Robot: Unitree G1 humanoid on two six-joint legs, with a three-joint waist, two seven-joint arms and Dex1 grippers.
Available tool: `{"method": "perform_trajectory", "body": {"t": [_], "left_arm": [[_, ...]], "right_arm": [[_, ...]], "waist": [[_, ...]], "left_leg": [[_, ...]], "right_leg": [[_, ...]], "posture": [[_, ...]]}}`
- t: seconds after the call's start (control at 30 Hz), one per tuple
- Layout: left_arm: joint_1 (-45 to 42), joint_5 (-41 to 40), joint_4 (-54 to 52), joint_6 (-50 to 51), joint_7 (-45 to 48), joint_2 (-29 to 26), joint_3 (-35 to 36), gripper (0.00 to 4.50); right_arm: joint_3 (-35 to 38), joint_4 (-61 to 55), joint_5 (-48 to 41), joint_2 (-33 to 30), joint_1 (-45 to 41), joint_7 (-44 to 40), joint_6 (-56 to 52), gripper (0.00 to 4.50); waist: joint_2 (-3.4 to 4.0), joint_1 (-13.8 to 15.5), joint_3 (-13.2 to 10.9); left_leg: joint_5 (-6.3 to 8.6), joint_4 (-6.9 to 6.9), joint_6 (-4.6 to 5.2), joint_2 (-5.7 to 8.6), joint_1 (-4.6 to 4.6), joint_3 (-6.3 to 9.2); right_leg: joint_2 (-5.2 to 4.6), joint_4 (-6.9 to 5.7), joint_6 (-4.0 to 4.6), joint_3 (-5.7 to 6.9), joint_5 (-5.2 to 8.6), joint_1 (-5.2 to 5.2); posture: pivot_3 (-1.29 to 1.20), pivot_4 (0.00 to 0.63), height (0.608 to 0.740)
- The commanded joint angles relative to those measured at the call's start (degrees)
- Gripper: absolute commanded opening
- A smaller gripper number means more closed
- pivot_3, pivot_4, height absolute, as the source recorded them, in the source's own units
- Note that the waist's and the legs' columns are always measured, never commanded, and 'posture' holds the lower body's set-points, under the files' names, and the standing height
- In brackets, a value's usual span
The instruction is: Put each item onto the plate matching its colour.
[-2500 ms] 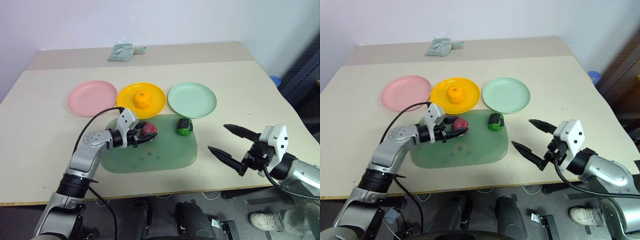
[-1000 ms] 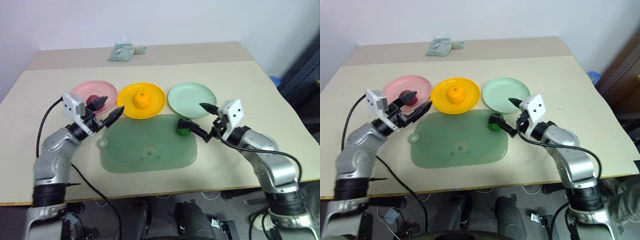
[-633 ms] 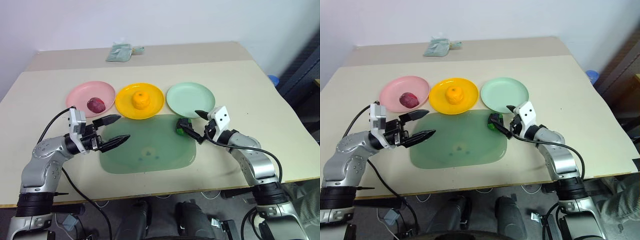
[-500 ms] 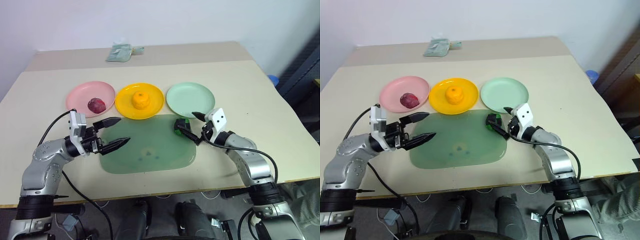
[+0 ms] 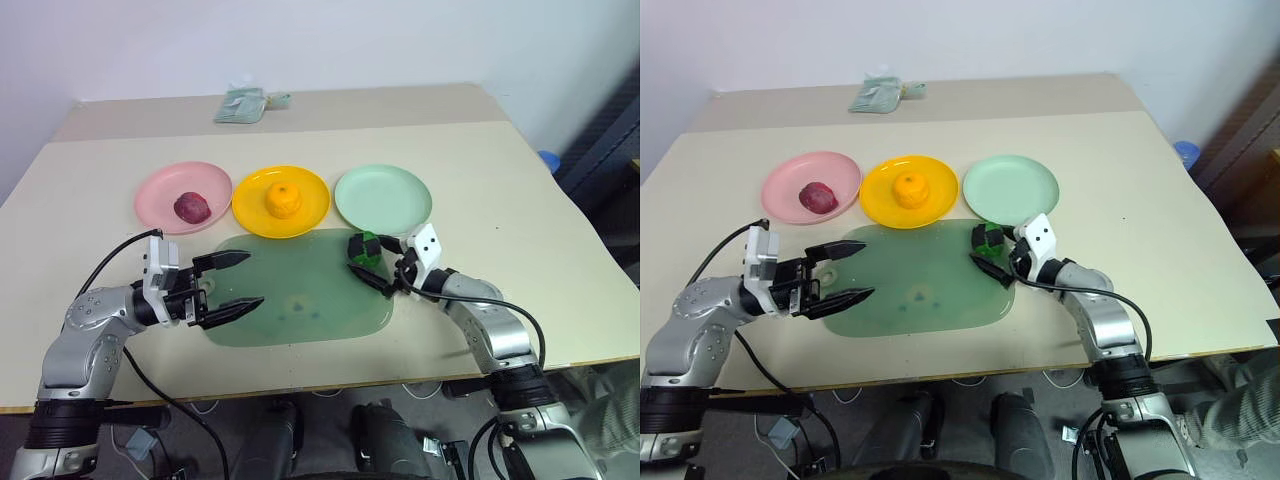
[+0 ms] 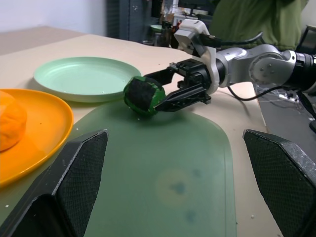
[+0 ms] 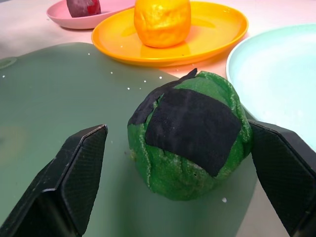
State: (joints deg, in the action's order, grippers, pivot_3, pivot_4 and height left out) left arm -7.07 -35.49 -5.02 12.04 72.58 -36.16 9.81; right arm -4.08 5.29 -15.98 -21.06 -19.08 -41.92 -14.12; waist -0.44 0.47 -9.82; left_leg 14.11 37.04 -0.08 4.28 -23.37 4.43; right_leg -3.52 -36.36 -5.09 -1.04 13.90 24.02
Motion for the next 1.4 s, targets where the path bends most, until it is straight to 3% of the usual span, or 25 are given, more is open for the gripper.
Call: {"method": "perform_trajectory", "body": {"t": [0.03, 0.13, 0.3, 0.47, 0.8, 1.0, 1.17, 1.3, 1.4], "left_arm": [[0.2, 0.3, -1.9, -0.8, 0.2, -0.6, -0.1, 4.50], [0.4, 0.3, -2.1, -0.7, -0.3, -0.4, -0.2, 4.50], [0.9, 0.1, -2.8, 0.0, -2.5, 0.5, -0.1, 4.50], [1.6, 1.4, -4.9, 1.2, -9.0, 2.5, -0.6, 4.50], [0.7, 5.5, -8.2, 2.2, -20.7, 5.1, -1.4, 4.50], [1.3, 7.9, -8.9, 0.3, -24.9, 6.5, -1.3, 4.50], [2.3, 11.7, -9.0, -2.5, -27.9, 6.9, -1.4, 4.50], [2.1, 12.8, -8.4, -3.6, -30.2, 8.0, -1.5, 4.50], [1.8, 12.7, -7.9, -3.6, -29.9, 7.9, -1.6, 4.50]], "right_arm": [[0.6, -0.3, -0.2, 0.8, -1.8, 0.1, 0.9, 3.93], [0.6, -0.4, -0.2, 1.0, -2.0, 0.1, 1.0, 2.73], [1.8, -3.0, -2.2, 1.8, -3.5, 0.3, 0.2, 2.73], [6.6, 1.2, -3.2, 4.6, -12.4, 7.1, 1.0, 2.73], [9.7, 41.5, 4.5, 4.0, -34.4, 12.2, 16.9, 2.73], [10.2, 60.3, 7.2, 4.5, -41.4, 12.2, 23.3, 2.73], [10.4, 63.6, 8.4, 4.6, -42.3, 12.4, 26.0, 4.43], [10.8, 59.0, 7.7, 3.7, -39.7, 9.0, 27.1, 4.43], [10.3, 46.4, 6.3, 2.4, -32.8, 4.4, 25.2, 4.43]], "waist": [[0.00, 0.0, 0.0], [0.00, 0.0, 0.0], [0.02, -0.1, 0.0], [0.11, -0.3, -0.1], [0.12, -0.5, -0.1], [0.15, -1.6, -0.1], [0.16, -1.6, -0.1], [0.18, -1.5, -0.1], [0.18, -1.1, -0.1]], "left_leg": [[0.00, 0.00, 0.00, 0.00, 0.00, 0.00], [0.00, 0.00, 0.00, 0.00, 0.00, 0.00], [0.00, -0.01, 0.00, 0.00, 0.00, 0.00], [0.00, -0.02, 0.00, 0.00, -0.01, 0.00], [-0.01, -0.06, -0.01, 0.01, -0.01, -0.06], [-0.02, -0.18, -0.02, 0.01, -0.02, -0.11], [-0.03, -0.22, -0.03, 0.00, -0.02, -0.14], [-0.03, -0.21, -0.03, 0.01, -0.02, -0.16], [-0.02, -0.18, -0.03, 0.01, -0.03, -0.15]], "right_leg": [[0.00, 0.00, 0.00, 0.00, 0.00, 0.00], [0.00, 0.00, 0.00, 0.00, 0.00, 0.00], [0.00, 0.00, 0.00, 0.00, 0.00, 0.01], [0.00, -0.01, 0.00, -0.01, 0.00, 0.04], [0.01, -0.03, 0.00, -0.01, -0.01, 0.07], [0.02, -0.04, 0.01, -0.05, -0.01, 0.16], [0.03, -0.05, 0.01, -0.11, -0.01, 0.21], [0.03, -0.06, 0.00, -0.13, -0.01, 0.22], [0.03, -0.08, 0.00, -0.13, -0.01, 0.21]], "posture": [[0.00, 0.150, 0.740], [0.00, 0.150, 0.740], [0.00, 0.150, 0.740], [0.00, 0.150, 0.740], [0.00, 0.150, 0.740], [0.00, 0.150, 0.740], [0.00, 0.150, 0.740], [0.00, 0.150, 0.740], [0.00, 0.150, 0.740]]}}
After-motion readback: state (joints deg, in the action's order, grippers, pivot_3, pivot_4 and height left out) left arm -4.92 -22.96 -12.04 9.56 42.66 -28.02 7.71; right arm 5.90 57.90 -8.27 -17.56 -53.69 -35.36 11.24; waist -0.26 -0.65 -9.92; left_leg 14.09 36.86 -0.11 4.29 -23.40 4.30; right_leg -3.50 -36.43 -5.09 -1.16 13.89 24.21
